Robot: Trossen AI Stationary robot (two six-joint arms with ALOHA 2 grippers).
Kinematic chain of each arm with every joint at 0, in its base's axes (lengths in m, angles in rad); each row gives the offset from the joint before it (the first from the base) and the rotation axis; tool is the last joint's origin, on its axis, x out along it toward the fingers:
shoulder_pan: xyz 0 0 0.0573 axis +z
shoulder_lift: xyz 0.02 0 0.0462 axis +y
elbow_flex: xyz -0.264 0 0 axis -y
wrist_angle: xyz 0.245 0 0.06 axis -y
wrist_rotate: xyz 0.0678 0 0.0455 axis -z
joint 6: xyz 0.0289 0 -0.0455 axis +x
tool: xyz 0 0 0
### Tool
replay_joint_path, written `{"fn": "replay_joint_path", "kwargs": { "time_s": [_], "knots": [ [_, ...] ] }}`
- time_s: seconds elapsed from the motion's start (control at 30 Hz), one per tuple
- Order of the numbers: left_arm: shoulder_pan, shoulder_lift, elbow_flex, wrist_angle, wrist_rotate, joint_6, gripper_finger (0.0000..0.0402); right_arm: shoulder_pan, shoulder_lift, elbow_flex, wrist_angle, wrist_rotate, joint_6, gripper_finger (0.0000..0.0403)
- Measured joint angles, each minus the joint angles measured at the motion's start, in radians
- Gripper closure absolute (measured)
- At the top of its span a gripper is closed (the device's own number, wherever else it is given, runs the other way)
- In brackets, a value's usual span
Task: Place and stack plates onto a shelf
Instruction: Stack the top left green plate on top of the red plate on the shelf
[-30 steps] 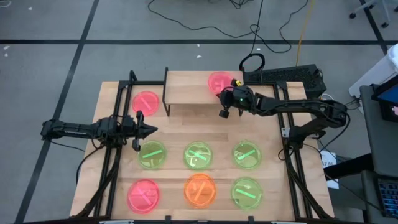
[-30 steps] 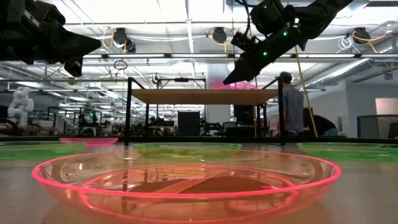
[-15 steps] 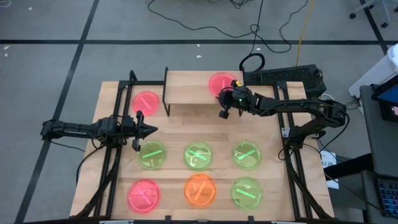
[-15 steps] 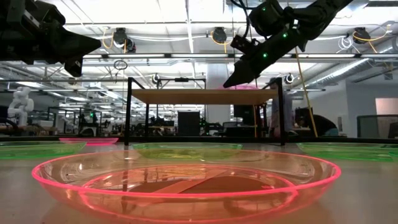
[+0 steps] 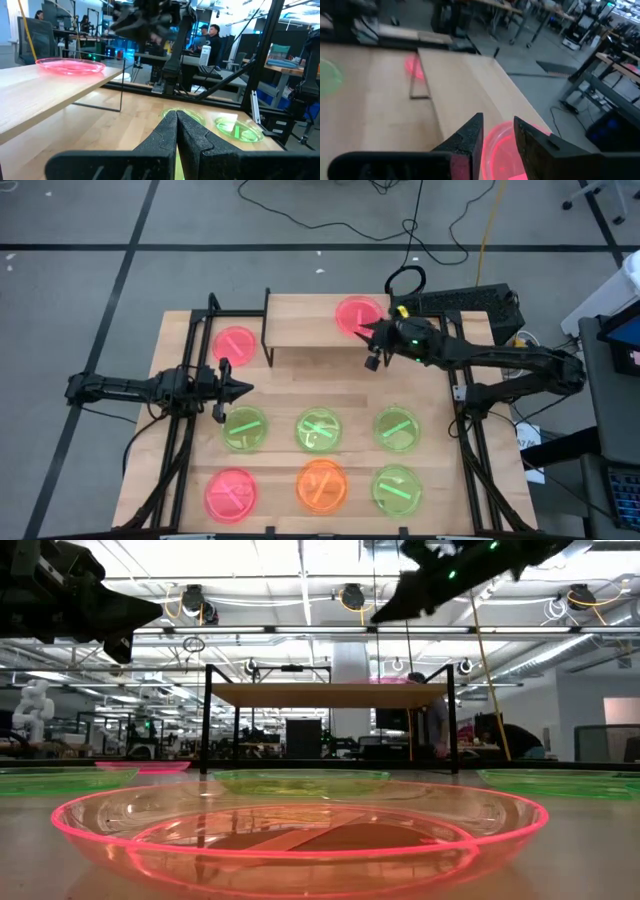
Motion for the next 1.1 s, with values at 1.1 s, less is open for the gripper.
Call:
{"fn": "replay_joint_path", "kwargs": {
  "time_s": [1.1],
  "knots": [
    [0.001, 0.0, 0.001, 0.384, -0.122, 0.123, 0.0392, 0.117, -0.562, -0.544, 0.381, -0.052, 0.148, 0.0312]
  ]
}}
